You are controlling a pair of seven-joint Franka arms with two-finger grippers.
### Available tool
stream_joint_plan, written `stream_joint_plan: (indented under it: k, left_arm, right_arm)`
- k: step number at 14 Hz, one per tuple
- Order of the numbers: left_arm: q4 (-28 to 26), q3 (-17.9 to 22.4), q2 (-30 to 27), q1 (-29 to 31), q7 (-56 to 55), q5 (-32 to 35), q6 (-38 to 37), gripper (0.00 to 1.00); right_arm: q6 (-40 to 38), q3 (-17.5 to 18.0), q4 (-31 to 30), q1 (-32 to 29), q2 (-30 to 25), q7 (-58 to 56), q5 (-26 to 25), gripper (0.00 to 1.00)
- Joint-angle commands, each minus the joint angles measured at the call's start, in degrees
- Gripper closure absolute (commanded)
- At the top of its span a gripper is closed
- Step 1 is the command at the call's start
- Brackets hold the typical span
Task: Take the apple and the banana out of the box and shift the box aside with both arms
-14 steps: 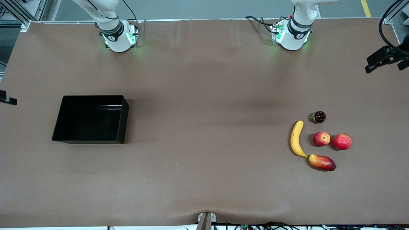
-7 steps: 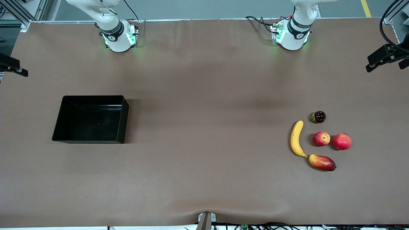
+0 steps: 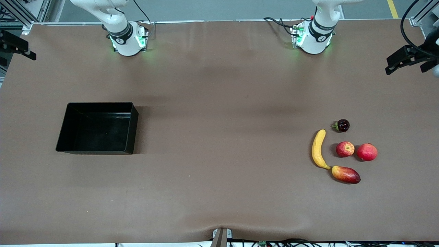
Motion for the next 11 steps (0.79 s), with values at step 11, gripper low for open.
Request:
stream_joint_plan:
  k: [11]
  left_arm:
    - [-0.2,-1.6,-0.6,0.2,-0.6,-1.1,-0.5,0.0]
  right_arm:
    - [1.1,0.8,3.7,-0.4,2.3,-2.7,-2.2,0.0]
